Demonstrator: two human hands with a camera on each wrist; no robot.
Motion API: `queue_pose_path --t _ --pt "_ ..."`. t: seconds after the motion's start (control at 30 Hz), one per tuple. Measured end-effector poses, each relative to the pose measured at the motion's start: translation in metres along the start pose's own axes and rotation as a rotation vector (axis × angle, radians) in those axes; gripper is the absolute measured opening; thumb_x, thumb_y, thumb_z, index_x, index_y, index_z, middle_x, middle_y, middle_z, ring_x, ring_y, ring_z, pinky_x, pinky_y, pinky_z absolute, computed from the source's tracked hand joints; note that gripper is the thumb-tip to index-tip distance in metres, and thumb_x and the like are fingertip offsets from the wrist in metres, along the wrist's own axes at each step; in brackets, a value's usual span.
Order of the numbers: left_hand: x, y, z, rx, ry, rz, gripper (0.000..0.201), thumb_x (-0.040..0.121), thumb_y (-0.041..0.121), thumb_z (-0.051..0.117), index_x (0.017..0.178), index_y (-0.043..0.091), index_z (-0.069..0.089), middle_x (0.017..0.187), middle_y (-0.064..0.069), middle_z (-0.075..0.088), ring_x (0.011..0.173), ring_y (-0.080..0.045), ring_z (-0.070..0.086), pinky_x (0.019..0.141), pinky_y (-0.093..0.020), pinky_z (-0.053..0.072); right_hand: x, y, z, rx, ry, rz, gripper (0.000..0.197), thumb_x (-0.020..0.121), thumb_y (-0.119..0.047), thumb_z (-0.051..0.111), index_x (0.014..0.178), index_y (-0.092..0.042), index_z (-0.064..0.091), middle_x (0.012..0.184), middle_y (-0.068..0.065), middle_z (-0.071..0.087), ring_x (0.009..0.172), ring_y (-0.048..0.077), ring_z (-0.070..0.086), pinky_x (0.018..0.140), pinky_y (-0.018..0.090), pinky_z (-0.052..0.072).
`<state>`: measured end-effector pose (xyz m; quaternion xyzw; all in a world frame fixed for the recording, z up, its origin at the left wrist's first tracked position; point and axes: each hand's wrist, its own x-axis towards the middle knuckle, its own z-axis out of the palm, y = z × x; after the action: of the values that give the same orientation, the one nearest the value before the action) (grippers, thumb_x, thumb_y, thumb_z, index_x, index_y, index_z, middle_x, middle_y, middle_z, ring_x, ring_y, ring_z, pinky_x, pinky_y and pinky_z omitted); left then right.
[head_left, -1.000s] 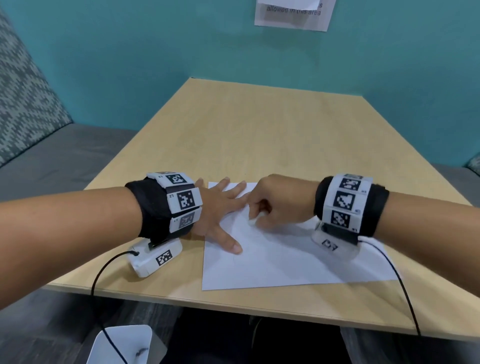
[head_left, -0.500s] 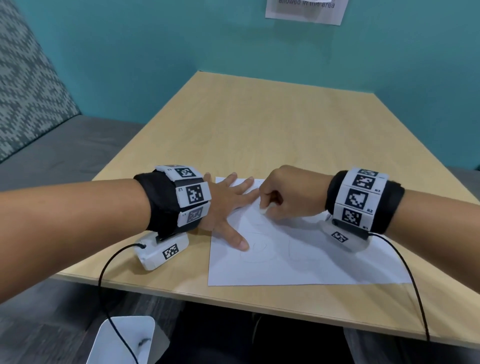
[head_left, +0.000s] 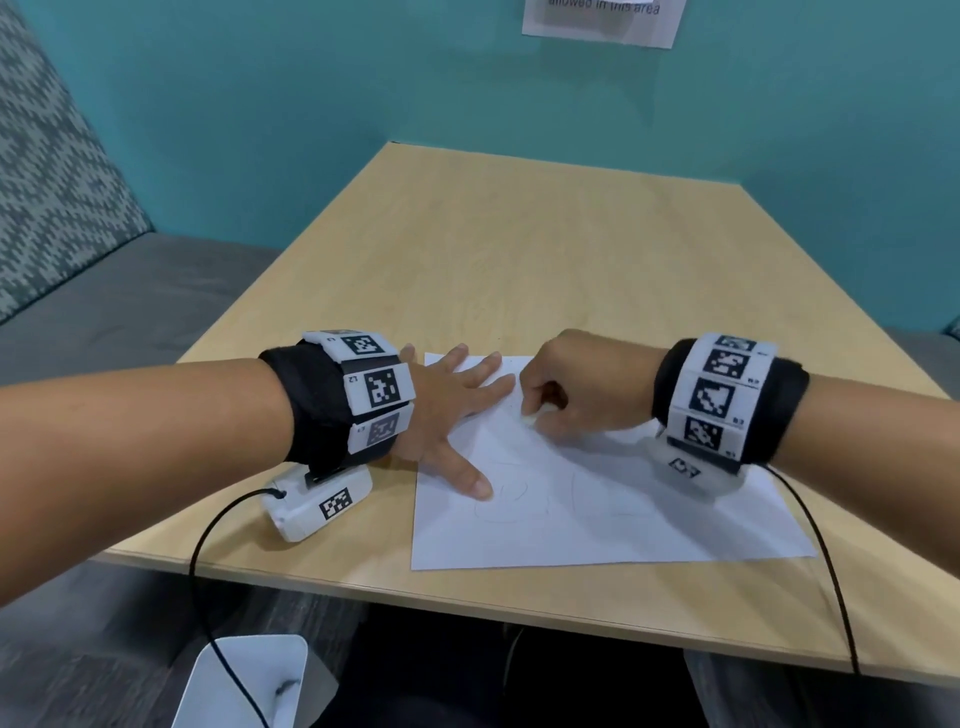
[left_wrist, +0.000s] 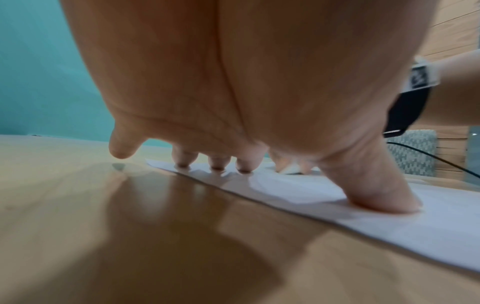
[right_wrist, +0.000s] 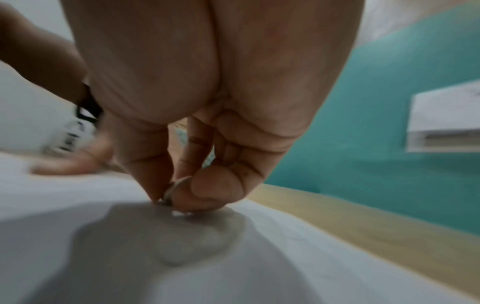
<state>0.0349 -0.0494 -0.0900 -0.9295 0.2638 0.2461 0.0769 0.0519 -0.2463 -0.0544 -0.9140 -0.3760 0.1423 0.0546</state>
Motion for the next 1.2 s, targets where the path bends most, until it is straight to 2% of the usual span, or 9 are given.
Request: queue_pose_path --t 0.1,0.23,0.37,0.5,0.63,0.9,0.97,1.1,1.2 --pt "-0.001 0.0 0.0 -0.006 0.011 -0.003 0.122 0.069 0.089 0.05 0.154 0.037 -0.02 0.161 0.01 -0.027 0.15 -0.024 -0.021 0.115 -0.068 -0.002 0.0 0.001 0.002 -0.019 0.042 0.016 0.01 0.078 -0.015 0.063 0.084 -0.013 0.071 0.068 -0.007 0.065 0.058 0.006 0.053 0.061 0.023 0.046" --pt "-0.001 0.0 0.0 -0.001 0.008 0.013 0.121 0.067 0.089 0.05 0.154 0.039 -0.016 0.162 0.009 -0.026 0.15 -0.025 -0.02 0.114 -0.068 -0.001 -0.009 -0.021 0.013 0.011 -0.054 -0.069 0.006 0.079 -0.014 0.061 0.076 -0.019 0.063 0.061 -0.015 0.054 0.056 0.002 0.05 0.061 0.019 0.044" --pt "-0.002 0.001 0.0 -0.005 0.007 -0.009 0.12 0.071 0.087 0.05 0.154 0.035 -0.021 0.161 0.011 -0.027 0.15 -0.023 -0.021 0.115 -0.066 -0.001 0.0 0.009 -0.001 -0.037 0.022 0.041 0.009 0.079 -0.015 0.061 0.081 -0.016 0.07 0.069 -0.008 0.065 0.06 0.008 0.054 0.067 0.032 0.053" --pt "-0.001 -0.002 0.002 -0.019 0.036 0.025 0.119 0.069 0.089 0.049 0.155 0.038 -0.016 0.162 0.01 -0.026 0.15 -0.025 -0.02 0.114 -0.068 0.0 -0.009 -0.022 0.013 0.003 -0.017 -0.063 0.031 0.077 -0.012 0.057 0.055 -0.03 0.046 0.052 -0.013 0.047 0.05 0.006 0.043 0.056 0.019 0.036" --pt "-0.003 0.001 0.001 -0.006 0.017 0.004 0.12 0.071 0.088 0.05 0.154 0.035 -0.02 0.161 0.011 -0.028 0.15 -0.023 -0.021 0.115 -0.067 0.0 -0.003 0.005 0.002 -0.021 0.005 0.032 0.008 0.078 -0.015 0.062 0.077 -0.018 0.069 0.073 -0.009 0.067 0.06 0.004 0.053 0.065 0.024 0.049" --pt "0.004 0.02 -0.02 -0.021 0.025 0.057 0.114 0.078 0.074 0.061 0.155 0.038 -0.014 0.165 0.006 -0.016 0.151 -0.029 -0.014 0.116 -0.062 0.0 0.0 0.014 0.003 0.0 0.055 0.051 0.011 0.077 -0.012 0.061 0.081 -0.012 0.071 0.072 -0.003 0.067 0.062 0.013 0.056 0.062 0.027 0.049" --pt "0.008 0.02 -0.015 -0.095 0.021 0.084 0.115 0.078 0.071 0.065 0.155 0.04 -0.014 0.164 0.007 -0.02 0.151 -0.032 -0.016 0.116 -0.059 -0.003 -0.002 0.013 0.003 0.006 0.065 0.04 0.013 0.078 -0.012 0.059 0.082 -0.013 0.071 0.066 -0.007 0.062 0.057 0.006 0.052 0.061 0.025 0.047" --pt "0.014 0.014 -0.002 -0.124 0.073 0.101 0.111 0.071 0.079 0.063 0.153 0.049 -0.005 0.164 0.013 -0.02 0.151 -0.028 -0.018 0.113 -0.071 0.0 -0.014 -0.016 0.014 0.028 -0.018 -0.12 0.01 0.077 -0.007 0.058 0.079 -0.007 0.068 0.058 -0.01 0.052 0.05 0.003 0.045 0.054 0.009 0.034" --pt "0.015 0.011 -0.002 -0.111 0.065 0.101 0.112 0.07 0.081 0.06 0.152 0.049 -0.008 0.163 0.016 -0.022 0.151 -0.027 -0.018 0.112 -0.072 0.0 -0.006 -0.005 0.003 -0.022 -0.042 -0.078 0.017 0.078 -0.008 0.06 0.089 -0.01 0.072 0.064 -0.011 0.058 0.054 0.0 0.048 0.059 0.01 0.037"
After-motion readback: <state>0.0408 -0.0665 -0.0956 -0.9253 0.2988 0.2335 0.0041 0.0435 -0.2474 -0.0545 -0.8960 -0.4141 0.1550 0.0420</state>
